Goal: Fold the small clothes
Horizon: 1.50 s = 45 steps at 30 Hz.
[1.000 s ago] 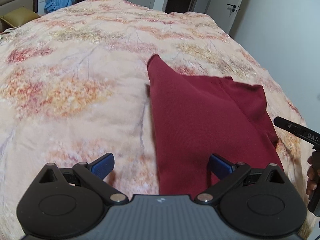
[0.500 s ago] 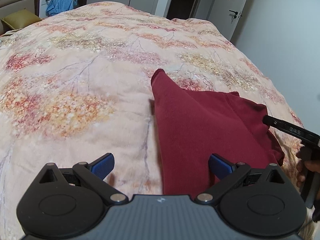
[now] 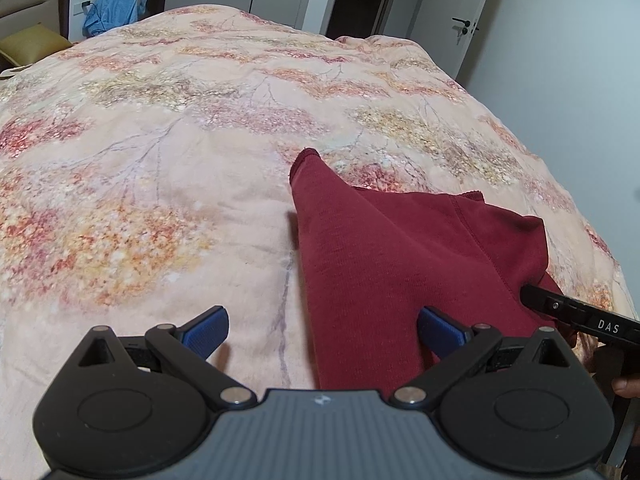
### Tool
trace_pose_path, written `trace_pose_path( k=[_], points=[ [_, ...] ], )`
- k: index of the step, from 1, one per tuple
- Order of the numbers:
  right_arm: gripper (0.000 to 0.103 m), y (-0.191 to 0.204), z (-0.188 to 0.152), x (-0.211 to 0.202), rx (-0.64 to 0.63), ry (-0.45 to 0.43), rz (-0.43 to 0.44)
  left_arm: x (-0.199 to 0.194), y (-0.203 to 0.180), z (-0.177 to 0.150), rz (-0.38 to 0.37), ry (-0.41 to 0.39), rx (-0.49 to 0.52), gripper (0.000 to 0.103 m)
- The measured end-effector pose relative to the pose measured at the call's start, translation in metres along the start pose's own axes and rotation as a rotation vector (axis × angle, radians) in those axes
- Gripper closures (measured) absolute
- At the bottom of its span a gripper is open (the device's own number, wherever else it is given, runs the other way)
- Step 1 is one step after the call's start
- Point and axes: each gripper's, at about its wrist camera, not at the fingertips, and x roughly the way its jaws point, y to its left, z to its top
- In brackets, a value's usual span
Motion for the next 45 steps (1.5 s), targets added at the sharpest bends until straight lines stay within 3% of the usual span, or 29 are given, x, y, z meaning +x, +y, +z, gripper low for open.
trace_pose_path(
  k=[21, 27, 37, 45],
  points=[
    [0.001, 0.0, -0.019, 0.002, -0.01, -0.081, -0.019, 0.022, 0.01, -0.008, -0.039, 0.047, -0.083, 0.0],
    [0.022, 0.005, -0.022, -0.004, -0.009, -0.101, 0.018, 0.021, 0.011, -0.006, -0.049, 0.057, -0.102, 0.0],
    [0.034, 0.013, -0.023, -0.011, -0.005, -0.115, -0.008, 0.016, 0.001, 0.0, -0.092, 0.064, -0.082, 0.019],
    [0.055, 0.025, -0.021, -0.018, -0.039, -0.117, -0.013, 0.012, -0.013, 0.005, -0.09, 0.068, -0.038, 0.037]
  ],
)
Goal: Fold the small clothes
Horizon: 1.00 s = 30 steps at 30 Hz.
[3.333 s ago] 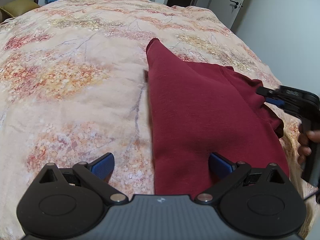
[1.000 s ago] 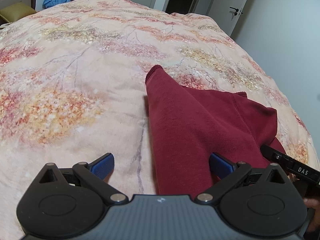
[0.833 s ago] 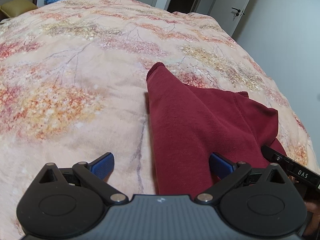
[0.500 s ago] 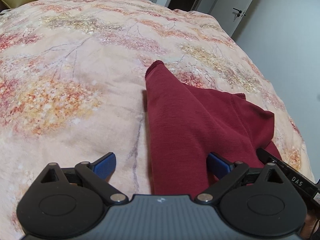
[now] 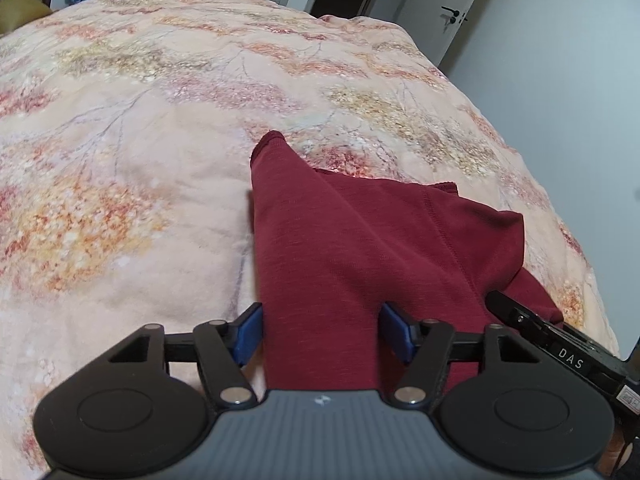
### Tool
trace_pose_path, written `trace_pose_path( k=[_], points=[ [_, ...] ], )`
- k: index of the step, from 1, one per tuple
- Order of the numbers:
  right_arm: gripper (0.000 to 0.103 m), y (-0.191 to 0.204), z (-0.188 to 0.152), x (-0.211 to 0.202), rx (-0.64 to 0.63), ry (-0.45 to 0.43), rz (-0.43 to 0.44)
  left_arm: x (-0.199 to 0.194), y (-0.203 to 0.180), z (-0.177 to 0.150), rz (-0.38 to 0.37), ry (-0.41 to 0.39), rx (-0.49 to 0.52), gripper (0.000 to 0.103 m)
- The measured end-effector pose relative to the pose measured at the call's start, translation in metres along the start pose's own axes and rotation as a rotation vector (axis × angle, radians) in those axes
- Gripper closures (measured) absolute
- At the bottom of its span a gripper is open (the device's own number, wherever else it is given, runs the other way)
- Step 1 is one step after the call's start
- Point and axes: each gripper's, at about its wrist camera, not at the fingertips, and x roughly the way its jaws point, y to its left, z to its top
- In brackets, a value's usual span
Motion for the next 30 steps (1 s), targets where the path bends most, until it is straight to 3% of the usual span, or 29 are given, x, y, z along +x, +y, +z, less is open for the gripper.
trace_pose_path(
  k=[8, 17, 30],
  points=[
    [0.068, 0.009, 0.003, -0.007, -0.022, -0.011, -0.009, -0.004, -0.008, 0.001, 0.026, -0.003, 0.024, 0.052],
    [0.074, 0.027, 0.015, -0.022, -0.06, -0.045, 0.011, -0.017, -0.021, 0.004, 0.068, -0.031, 0.07, 0.07],
    [0.077, 0.059, 0.038, -0.045, -0.118, -0.11, 0.082, -0.04, -0.021, 0.01, 0.038, -0.07, 0.067, 0.075]
  ],
)
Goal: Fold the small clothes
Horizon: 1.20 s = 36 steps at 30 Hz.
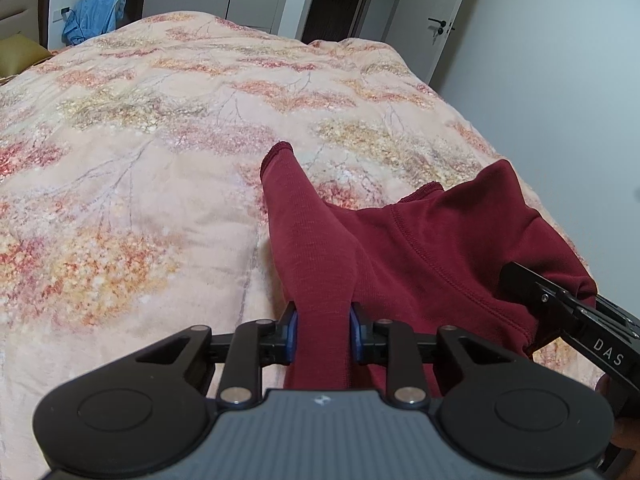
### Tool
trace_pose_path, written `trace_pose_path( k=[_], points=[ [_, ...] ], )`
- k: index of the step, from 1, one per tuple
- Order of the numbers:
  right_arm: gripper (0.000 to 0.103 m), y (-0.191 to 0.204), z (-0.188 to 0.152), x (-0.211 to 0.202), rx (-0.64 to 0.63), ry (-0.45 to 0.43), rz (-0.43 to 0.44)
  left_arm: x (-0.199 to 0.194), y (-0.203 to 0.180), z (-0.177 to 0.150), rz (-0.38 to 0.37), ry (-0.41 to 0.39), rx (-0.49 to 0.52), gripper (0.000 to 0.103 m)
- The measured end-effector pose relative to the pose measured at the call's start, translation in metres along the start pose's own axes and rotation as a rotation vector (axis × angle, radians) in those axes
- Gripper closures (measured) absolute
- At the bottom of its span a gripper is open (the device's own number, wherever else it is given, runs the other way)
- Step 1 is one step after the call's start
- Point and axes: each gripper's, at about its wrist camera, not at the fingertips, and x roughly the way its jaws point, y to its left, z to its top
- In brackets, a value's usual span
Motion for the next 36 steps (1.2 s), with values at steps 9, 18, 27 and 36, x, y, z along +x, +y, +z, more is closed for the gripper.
trace_pose_path(
  k=[9, 18, 27, 36],
  points=[
    [0.077, 0.026, 0.016, 0.018, -0.031, -0.028, 0.066, -0.018, 0.02, 0.017, 0.039, -0.05, -0.008, 0.076],
    [0.077, 0.073, 0.039, 0.071, -0.064, -0.056, 0.177, -0.035, 0.062, 0.046, 0.147, -0.108, -0.004, 0.076],
    [0.077, 0.115, 0.049, 0.12, -0.063, -0.046, 0.254, -0.043, 0.109, 0.065, 0.238, -0.133, -0.015, 0.076],
    [0.077, 0.123, 0.036, 0.15, -0.034, 0.065, 0.186, -0.022, 0.148, 0.048, 0.219, -0.074, -0.105, 0.075]
  ],
)
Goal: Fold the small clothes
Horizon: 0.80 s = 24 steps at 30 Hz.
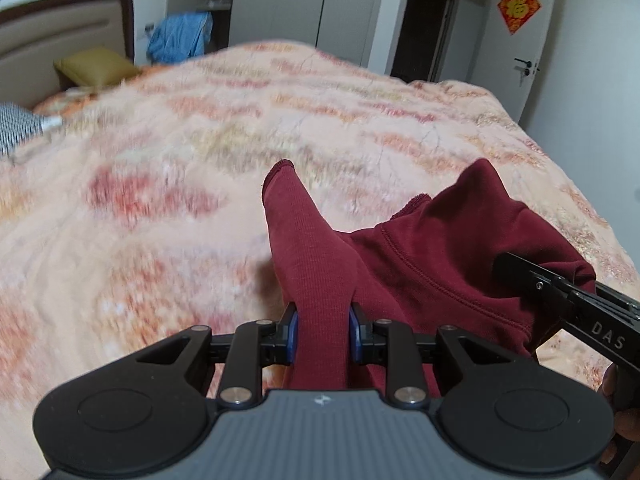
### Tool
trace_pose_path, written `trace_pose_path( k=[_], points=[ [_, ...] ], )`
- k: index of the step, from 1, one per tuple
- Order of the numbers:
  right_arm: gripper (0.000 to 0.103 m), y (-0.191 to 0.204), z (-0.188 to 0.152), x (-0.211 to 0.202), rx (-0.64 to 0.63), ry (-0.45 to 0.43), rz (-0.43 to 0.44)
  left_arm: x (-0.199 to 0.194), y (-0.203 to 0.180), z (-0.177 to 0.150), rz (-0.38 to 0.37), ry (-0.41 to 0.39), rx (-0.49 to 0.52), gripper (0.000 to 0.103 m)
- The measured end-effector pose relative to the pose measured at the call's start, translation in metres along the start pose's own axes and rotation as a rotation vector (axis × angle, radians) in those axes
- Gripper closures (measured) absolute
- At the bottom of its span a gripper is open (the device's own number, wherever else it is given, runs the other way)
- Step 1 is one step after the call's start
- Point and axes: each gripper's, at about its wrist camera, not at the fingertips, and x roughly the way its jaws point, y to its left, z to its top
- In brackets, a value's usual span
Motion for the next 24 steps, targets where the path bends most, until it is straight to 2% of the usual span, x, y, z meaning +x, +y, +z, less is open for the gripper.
trace_pose_path(
  k=[4, 7, 9, 11, 12, 14, 17, 20, 24],
  points=[
    [0.073, -0.013, -0.019, 0.011, 0.041, 0.072, -0.094, 0.015, 0.011, -0.018, 0.001, 0.037, -0.037, 0.071],
    [0.065, -0.027, -0.03, 0.014, 0.088, 0.104, -0.136, 0.017, 0.018, -0.024, -0.005, 0.034, -0.06, 0.063],
    [0.056, -0.033, -0.035, 0.013, 0.098, 0.119, -0.161, 0.016, 0.02, -0.027, 0.0, 0.03, -0.065, 0.056],
    [0.047, -0.037, -0.039, 0.012, 0.104, 0.126, -0.173, 0.014, 0.02, -0.028, 0.014, 0.031, -0.064, 0.041],
    [0.044, -0.037, -0.04, 0.009, 0.105, 0.125, -0.177, 0.012, 0.019, -0.028, 0.022, 0.032, -0.067, 0.037],
    [0.031, -0.034, -0.041, 0.001, 0.095, 0.115, -0.185, 0.007, 0.019, -0.029, 0.039, 0.03, -0.077, 0.023],
    [0.017, -0.027, -0.036, -0.016, 0.064, 0.079, -0.184, -0.008, 0.017, -0.033, 0.061, 0.005, -0.084, 0.016],
    [0.009, -0.018, -0.028, -0.034, 0.029, 0.048, -0.18, -0.029, 0.014, -0.035, 0.084, -0.028, -0.088, 0.007],
    [0.003, -0.002, -0.022, -0.063, -0.017, -0.007, -0.172, -0.061, 0.006, -0.036, 0.097, -0.071, -0.077, 0.003]
  ],
)
